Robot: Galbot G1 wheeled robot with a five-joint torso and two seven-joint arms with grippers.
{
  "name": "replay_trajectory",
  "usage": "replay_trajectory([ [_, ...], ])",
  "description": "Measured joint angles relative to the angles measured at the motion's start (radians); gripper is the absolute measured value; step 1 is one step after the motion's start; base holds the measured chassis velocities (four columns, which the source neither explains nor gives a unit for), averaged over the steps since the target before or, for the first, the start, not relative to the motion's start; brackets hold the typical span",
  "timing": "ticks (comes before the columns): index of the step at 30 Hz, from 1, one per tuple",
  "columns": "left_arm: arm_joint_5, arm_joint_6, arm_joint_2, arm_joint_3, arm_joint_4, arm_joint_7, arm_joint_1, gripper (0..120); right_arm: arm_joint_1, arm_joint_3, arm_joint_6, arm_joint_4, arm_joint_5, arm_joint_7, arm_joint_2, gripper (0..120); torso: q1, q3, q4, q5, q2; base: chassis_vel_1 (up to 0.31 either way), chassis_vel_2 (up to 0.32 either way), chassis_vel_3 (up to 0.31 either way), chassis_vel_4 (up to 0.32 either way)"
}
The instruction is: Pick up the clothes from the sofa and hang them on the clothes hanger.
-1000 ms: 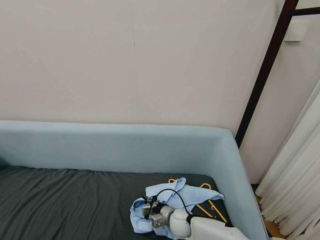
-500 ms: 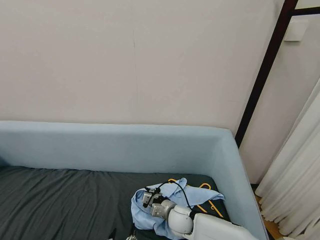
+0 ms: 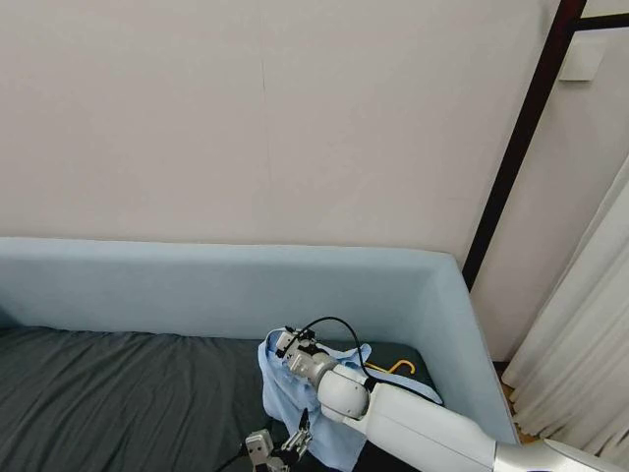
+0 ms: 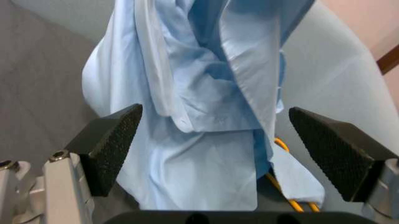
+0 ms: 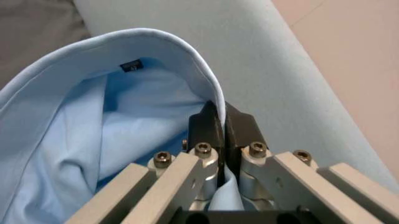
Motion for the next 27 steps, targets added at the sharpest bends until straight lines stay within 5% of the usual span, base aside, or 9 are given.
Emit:
replay_trajectory([
  [10, 0.009, -0.034, -0.047, -0.048, 0.162, -0.005, -0.083, 93, -0.015, 0.026, -0.008, 0.032, 0.012, 0.007, -0.032, 0, 0.000, 0.000, 0.0000, 0.0000, 0.000, 0.000, 0.000, 0.000, 0.000],
  [27, -0.120, -0.084, -0.156, -0.041, 0.361, 0.133, -0.210, 91, -0.029, 0.038, -0.023, 0.072, 0.026, 0.024, -0.066, 0, 0.000, 0.000, 0.0000, 0.0000, 0.000, 0.000, 0.000, 0.000, 0.000],
])
